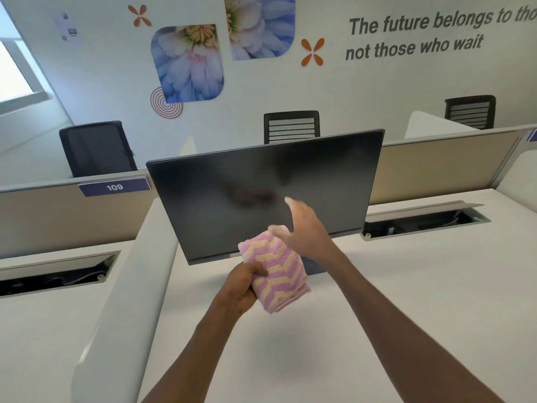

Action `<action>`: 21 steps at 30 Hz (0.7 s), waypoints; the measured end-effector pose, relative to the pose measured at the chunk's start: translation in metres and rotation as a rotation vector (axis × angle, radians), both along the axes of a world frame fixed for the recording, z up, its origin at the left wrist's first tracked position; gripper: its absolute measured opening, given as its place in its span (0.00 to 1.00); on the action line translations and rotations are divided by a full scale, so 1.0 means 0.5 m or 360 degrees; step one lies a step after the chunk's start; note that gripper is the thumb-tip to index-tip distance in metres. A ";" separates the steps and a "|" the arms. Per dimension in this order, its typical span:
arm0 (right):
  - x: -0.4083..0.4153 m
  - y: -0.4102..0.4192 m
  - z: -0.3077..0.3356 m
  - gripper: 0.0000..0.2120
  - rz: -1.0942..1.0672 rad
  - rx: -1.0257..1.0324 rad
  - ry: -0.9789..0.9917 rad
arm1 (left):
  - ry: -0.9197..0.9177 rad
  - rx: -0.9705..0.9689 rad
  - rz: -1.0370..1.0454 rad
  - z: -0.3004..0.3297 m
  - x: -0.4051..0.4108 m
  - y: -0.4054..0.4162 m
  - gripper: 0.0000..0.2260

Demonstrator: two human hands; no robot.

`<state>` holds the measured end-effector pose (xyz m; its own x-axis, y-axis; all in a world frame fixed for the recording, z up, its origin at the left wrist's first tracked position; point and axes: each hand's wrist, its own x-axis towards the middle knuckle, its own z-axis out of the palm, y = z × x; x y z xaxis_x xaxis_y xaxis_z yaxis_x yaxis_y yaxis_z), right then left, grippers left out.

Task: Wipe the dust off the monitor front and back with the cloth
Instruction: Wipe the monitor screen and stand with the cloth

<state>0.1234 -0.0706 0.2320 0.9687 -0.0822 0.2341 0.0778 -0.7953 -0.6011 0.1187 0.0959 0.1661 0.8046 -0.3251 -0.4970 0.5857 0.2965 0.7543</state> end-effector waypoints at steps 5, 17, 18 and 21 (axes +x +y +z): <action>-0.040 -0.065 -0.088 0.30 0.0108 0.0823 0.0490 | -0.0115 0.0029 -0.0109 0.040 0.007 -0.058 0.22; -0.056 -0.281 -0.239 0.19 -0.0751 0.1541 0.0684 | -0.1275 0.1410 0.0012 0.134 0.073 -0.225 0.20; -0.052 -0.300 -0.256 0.20 -0.0873 0.1513 0.0699 | -0.1436 0.1508 0.0007 0.152 0.081 -0.230 0.20; -0.042 -0.346 -0.290 0.24 -0.1125 0.1461 0.0691 | -0.1858 0.1765 0.0041 0.194 0.101 -0.240 0.21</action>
